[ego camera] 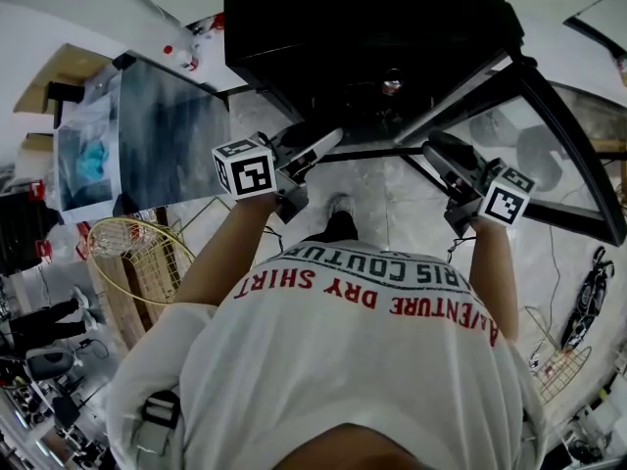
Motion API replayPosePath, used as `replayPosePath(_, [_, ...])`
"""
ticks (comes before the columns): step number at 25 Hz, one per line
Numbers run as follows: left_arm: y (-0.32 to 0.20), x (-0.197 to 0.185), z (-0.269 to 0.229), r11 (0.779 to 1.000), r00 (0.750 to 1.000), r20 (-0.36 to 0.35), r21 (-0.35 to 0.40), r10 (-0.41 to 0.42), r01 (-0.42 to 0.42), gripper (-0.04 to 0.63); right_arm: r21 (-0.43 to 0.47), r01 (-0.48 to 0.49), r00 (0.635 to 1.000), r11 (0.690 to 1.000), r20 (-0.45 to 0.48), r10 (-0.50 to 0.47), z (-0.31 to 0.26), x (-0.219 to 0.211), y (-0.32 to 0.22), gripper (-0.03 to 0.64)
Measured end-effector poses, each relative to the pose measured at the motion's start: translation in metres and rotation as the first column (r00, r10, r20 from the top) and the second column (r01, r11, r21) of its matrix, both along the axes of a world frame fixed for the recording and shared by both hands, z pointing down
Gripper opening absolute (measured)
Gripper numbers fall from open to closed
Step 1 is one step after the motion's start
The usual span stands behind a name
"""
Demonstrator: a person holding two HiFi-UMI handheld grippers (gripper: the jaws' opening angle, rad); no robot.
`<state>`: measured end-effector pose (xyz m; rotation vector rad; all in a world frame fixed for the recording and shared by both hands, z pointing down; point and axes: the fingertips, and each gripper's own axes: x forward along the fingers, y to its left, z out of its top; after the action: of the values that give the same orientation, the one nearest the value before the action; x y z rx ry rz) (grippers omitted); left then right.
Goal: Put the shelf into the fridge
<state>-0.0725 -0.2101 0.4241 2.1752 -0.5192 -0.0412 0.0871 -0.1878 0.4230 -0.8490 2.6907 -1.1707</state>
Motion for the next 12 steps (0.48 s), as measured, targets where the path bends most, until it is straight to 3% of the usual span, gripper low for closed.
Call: replayPosePath(12, [-0.019,-0.005,0.007,0.999,0.999,0.027,0.008,-0.046,0.046,0.135,-0.033,-0.030,0.999,0.999,0.016,0.031,0.010,-0.005,-0.015,0.156])
